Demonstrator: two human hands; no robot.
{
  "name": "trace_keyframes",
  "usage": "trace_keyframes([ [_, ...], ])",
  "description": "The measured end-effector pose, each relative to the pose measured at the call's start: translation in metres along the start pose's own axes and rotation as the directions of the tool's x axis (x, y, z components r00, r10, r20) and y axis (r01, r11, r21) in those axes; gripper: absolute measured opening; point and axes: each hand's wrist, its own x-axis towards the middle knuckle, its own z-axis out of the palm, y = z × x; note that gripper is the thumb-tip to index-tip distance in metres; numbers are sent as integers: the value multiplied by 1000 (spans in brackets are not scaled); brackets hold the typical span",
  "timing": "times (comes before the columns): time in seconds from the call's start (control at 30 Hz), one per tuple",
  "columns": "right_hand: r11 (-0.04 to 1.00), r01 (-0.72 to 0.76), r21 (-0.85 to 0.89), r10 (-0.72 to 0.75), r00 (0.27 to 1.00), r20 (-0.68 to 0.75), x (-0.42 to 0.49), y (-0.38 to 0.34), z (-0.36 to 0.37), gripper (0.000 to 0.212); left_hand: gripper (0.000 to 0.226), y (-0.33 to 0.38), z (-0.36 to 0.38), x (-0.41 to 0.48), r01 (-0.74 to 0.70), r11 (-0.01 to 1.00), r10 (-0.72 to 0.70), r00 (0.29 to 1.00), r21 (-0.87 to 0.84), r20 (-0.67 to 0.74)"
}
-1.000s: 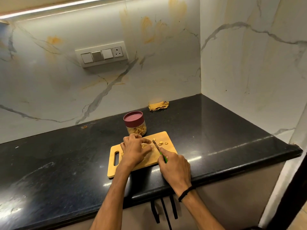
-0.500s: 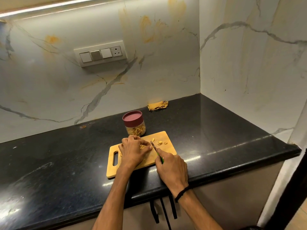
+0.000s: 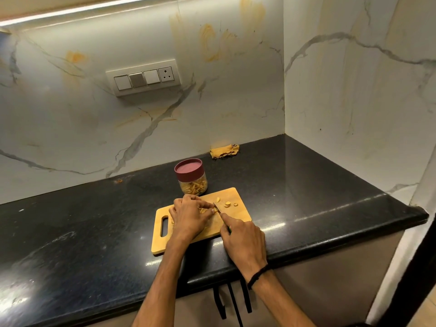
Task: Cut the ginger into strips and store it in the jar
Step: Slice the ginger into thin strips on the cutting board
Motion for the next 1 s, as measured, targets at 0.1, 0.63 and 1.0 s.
trace_keyframes([
  [0.1, 999, 25, -39, -24, 999, 22, 1, -4, -2, 40, 23, 1, 0, -1, 2, 1000, -2, 1000, -5, -6],
  [0.63, 1000, -22, 11, 21, 999, 26, -18, 1, -14, 39, 16, 11, -6, -4, 72, 997, -72, 997, 8, -20],
  [1.0, 1000, 17, 4, -18, 998, 53, 1, -4, -11, 40, 16, 10, -6, -1, 99, 995, -99, 995, 9, -21],
])
